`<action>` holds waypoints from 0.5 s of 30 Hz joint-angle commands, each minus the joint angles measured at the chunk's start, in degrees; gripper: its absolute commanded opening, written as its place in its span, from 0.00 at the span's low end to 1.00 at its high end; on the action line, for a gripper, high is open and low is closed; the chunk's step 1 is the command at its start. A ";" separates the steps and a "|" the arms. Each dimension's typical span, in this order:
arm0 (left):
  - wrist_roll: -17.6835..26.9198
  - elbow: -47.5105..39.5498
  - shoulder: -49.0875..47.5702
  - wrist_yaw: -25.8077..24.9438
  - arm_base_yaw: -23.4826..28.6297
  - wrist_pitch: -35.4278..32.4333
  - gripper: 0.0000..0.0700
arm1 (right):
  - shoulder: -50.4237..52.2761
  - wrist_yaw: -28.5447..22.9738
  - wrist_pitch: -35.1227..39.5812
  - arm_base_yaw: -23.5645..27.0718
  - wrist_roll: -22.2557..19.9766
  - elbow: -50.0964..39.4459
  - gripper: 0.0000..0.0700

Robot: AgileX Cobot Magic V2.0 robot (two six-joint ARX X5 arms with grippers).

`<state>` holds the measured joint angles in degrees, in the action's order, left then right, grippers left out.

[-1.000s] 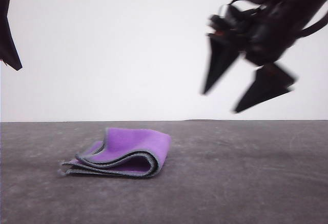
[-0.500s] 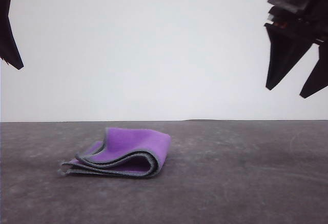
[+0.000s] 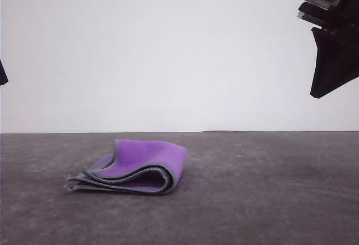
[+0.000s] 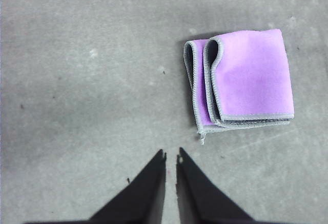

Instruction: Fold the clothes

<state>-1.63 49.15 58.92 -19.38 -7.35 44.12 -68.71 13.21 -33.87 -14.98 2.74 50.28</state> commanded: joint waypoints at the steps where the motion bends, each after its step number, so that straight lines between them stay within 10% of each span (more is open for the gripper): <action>1: 0.90 0.68 0.33 0.09 -0.07 -0.37 0.02 | -0.42 -0.22 0.50 -0.20 -0.85 0.35 0.00; 15: 0.92 0.68 0.32 0.09 -0.07 -0.42 0.02 | -0.42 -0.15 1.77 -0.20 -0.83 0.35 0.00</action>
<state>-1.45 49.15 58.92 -19.38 -7.35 44.10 -68.71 13.23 -32.47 -14.98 2.74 50.28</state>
